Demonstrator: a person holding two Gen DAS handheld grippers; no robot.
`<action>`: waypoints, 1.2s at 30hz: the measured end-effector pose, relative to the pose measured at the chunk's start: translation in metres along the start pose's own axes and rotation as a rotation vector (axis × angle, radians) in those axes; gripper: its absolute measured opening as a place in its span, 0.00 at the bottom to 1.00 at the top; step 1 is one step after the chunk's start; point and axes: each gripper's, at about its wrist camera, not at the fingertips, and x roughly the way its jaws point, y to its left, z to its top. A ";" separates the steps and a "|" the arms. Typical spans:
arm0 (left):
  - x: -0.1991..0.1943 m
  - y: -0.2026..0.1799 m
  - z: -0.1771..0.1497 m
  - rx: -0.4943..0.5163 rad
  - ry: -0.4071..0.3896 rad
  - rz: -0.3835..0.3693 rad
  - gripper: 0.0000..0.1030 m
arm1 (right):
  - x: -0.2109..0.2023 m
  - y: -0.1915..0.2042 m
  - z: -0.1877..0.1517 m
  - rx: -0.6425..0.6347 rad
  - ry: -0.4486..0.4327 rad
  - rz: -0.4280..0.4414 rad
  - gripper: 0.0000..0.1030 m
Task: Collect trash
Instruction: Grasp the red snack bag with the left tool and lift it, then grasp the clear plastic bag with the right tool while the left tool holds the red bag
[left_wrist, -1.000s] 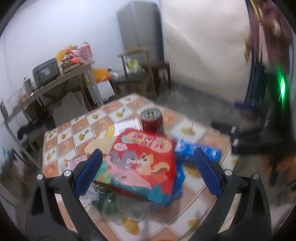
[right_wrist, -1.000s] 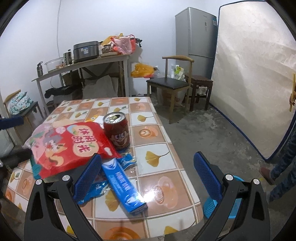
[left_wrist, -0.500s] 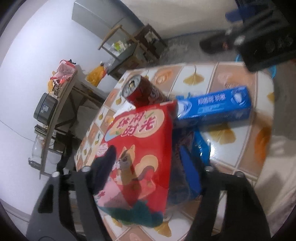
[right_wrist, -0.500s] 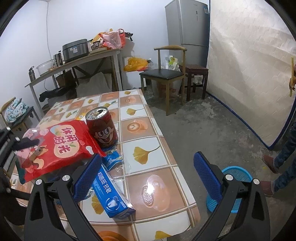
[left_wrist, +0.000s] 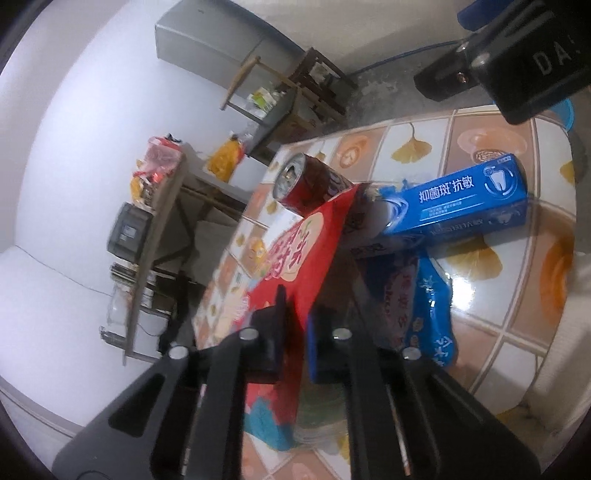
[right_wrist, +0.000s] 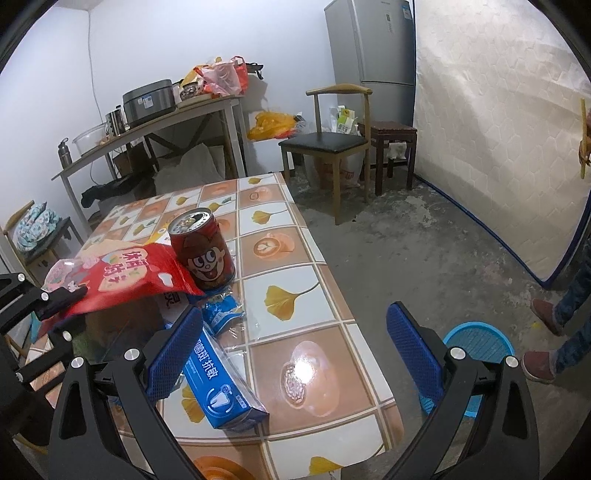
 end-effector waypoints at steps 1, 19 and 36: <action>-0.002 0.000 0.001 0.000 -0.005 0.006 0.04 | -0.001 0.000 0.000 0.000 -0.001 0.000 0.94; -0.074 0.078 -0.004 -0.283 -0.194 0.245 0.00 | -0.036 -0.001 0.001 0.006 -0.080 0.002 0.94; -0.124 0.254 -0.220 -1.275 -0.188 0.140 0.00 | -0.073 0.094 0.029 -0.131 -0.079 0.496 0.94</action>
